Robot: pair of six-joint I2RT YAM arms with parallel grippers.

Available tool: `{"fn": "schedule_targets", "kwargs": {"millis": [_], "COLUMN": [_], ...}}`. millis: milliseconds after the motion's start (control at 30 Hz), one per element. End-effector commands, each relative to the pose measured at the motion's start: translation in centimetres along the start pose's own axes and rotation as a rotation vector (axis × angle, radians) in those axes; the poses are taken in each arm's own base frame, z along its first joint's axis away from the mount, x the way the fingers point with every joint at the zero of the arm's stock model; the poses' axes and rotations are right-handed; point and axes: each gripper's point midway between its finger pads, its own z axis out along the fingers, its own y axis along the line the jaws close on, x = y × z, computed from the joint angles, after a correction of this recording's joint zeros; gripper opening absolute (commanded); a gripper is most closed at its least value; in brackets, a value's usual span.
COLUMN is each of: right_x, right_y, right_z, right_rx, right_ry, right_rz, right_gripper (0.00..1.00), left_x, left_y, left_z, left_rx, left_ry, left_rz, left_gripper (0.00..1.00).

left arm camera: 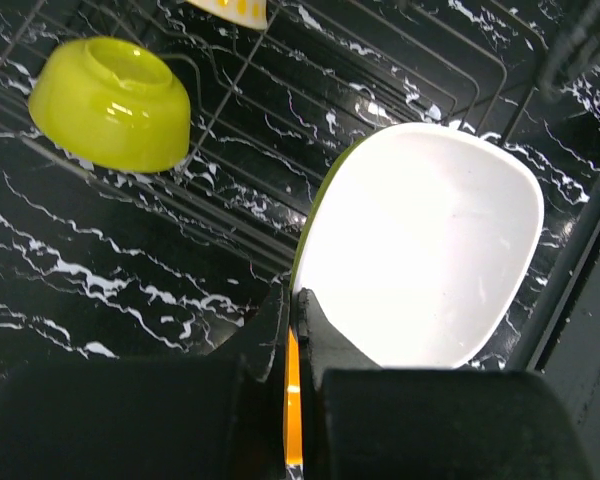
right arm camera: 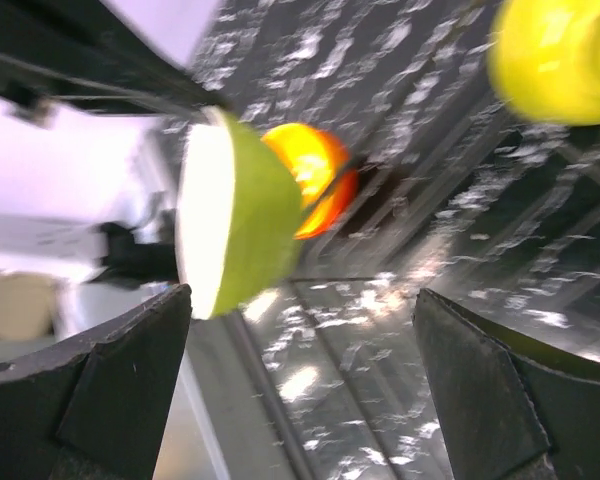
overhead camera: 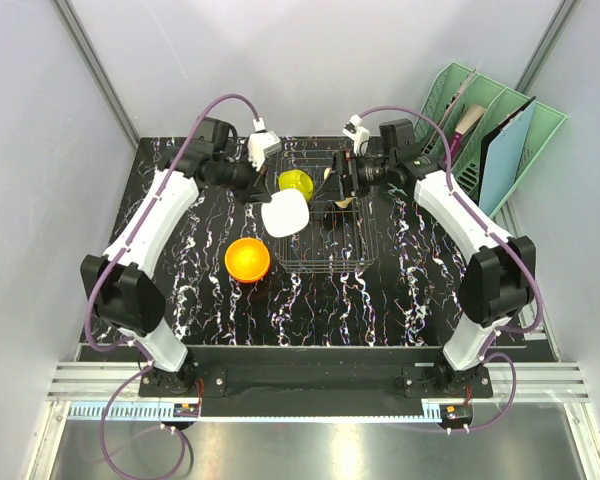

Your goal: Load the bowls into the dish rack

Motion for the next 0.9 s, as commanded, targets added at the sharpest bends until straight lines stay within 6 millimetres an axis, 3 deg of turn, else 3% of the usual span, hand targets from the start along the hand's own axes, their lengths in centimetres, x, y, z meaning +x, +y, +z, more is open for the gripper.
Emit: {"fn": "schedule_targets", "kwargs": {"millis": [0, 400, 567, 867], "right_x": [-1.2, 0.5, 0.8, 1.3], "right_y": [3.4, 1.9, 3.1, 3.4], "right_z": [-0.9, -0.6, -1.1, -1.3], "right_rx": [-0.239, -0.355, -0.471, -0.545], "right_ry": [-0.028, 0.001, 0.047, 0.084], "right_rz": [0.076, 0.183, 0.192, 0.201], "right_gripper": [1.00, 1.00, 1.00, 1.00], "left_x": [-5.2, -7.2, -7.3, -7.5], "left_y": [0.7, -0.8, -2.0, -3.5], "left_z": [0.3, 1.8, 2.0, 2.1], "left_rx": [-0.079, -0.030, 0.018, 0.073], "left_ry": [-0.135, -0.164, -0.170, -0.171], "left_rz": [0.069, 0.090, 0.103, 0.131], "left_gripper": [0.00, 0.00, 0.00, 0.00]}}
